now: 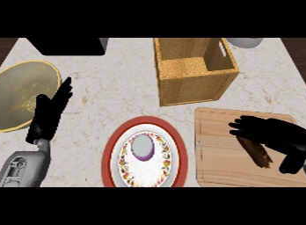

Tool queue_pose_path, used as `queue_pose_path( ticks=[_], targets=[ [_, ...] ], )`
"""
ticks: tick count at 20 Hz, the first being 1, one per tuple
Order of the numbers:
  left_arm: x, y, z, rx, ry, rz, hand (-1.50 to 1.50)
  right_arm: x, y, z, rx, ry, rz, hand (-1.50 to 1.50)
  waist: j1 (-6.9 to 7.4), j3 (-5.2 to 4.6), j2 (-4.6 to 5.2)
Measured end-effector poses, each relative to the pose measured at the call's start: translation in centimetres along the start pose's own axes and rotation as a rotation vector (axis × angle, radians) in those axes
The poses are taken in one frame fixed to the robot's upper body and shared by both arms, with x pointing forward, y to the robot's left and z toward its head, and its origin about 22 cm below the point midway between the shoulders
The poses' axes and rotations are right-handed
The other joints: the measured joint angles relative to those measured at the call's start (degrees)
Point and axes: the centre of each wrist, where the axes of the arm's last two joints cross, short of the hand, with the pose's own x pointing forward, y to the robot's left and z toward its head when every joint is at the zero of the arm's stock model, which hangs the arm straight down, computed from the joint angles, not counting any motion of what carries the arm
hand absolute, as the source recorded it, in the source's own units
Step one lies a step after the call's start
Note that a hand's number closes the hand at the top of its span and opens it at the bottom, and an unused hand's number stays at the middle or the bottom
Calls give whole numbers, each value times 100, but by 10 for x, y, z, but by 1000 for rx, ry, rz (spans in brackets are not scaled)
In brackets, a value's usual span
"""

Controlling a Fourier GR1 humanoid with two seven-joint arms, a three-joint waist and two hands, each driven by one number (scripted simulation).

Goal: Pick the sweet potato from the cutting board and place it in the basket

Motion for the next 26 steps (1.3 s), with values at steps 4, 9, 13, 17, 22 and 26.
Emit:
queue_pose_path(
  ticks=[4,9,13,17,22,26],
  targets=[
    [3,9,-2,1,-2,-2,0,-3,9,-3,21,9,-4,-150,2,0,0],
    [2,8,3,-4,-7,0,0,-4,12,-12,29,17,-12,-150,12,1,-1],
    [7,4,-2,-4,-1,2,0,-5,19,-21,35,16,-18,-150,7,0,0],
    [5,3,-2,-5,-3,8,0,-10,23,-23,45,7,6,150,7,-2,-2],
    [8,-3,-2,-6,-6,5,0,-14,28,-27,1,-44,113,150,21,-25,-26],
    [5,-2,-4,-2,-2,4,0,-10,24,-35,-16,-32,165,150,11,-29,-24]
  ],
)
